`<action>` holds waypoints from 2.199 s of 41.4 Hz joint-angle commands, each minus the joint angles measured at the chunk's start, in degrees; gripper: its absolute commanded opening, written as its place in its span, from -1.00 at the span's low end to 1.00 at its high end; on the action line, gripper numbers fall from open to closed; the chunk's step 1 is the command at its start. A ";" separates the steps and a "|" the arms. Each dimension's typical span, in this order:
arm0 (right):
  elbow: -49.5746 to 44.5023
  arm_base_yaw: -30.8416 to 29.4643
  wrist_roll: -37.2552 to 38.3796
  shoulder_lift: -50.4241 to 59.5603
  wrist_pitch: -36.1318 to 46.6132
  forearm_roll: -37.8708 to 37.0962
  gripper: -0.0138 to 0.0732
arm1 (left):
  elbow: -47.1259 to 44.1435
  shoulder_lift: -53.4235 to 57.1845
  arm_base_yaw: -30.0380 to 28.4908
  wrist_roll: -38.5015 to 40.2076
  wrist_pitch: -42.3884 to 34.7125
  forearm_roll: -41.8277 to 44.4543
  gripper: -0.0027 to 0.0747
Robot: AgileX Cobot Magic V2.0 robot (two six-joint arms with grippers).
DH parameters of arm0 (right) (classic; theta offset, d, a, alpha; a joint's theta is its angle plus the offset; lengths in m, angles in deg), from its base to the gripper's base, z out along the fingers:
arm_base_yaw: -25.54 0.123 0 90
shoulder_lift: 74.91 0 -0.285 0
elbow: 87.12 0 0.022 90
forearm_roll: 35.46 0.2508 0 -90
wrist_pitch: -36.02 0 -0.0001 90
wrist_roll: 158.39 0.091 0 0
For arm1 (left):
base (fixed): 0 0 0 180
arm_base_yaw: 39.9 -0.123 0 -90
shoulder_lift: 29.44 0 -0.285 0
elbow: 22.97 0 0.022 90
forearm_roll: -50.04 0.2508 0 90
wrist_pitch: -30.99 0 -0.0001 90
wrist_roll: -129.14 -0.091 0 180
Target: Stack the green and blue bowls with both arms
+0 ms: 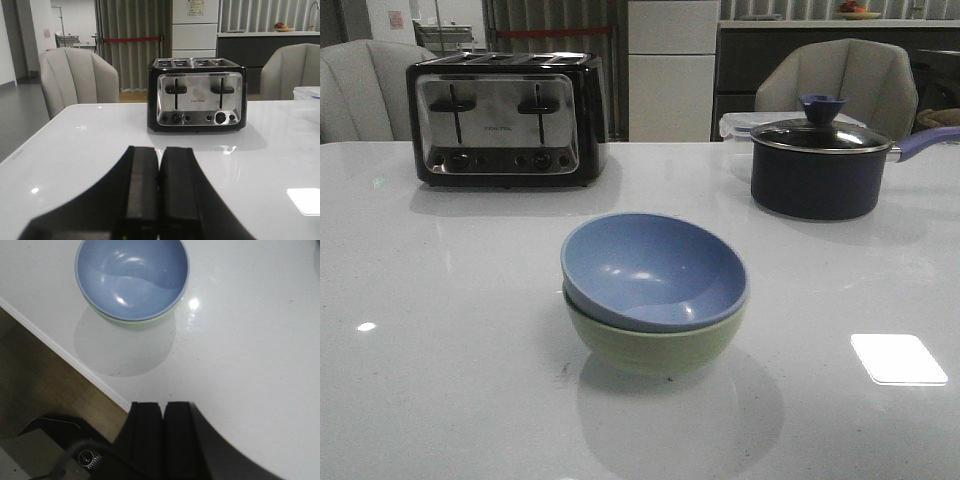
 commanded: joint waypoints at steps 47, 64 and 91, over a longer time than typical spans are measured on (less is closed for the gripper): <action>-38.49 -28.39 -0.54 45.02 42.59 -0.82 -0.62 | -0.28 1.08 0.46 -0.07 -4.75 -0.45 -0.69; -38.54 -28.33 9.47 45.02 43.77 -7.50 -0.62 | -0.28 1.08 0.46 -0.07 -4.75 -0.45 -0.69; -38.54 -28.33 9.47 45.02 43.77 -7.50 -0.62 | -0.28 1.08 0.46 -0.07 -4.75 -0.45 -0.69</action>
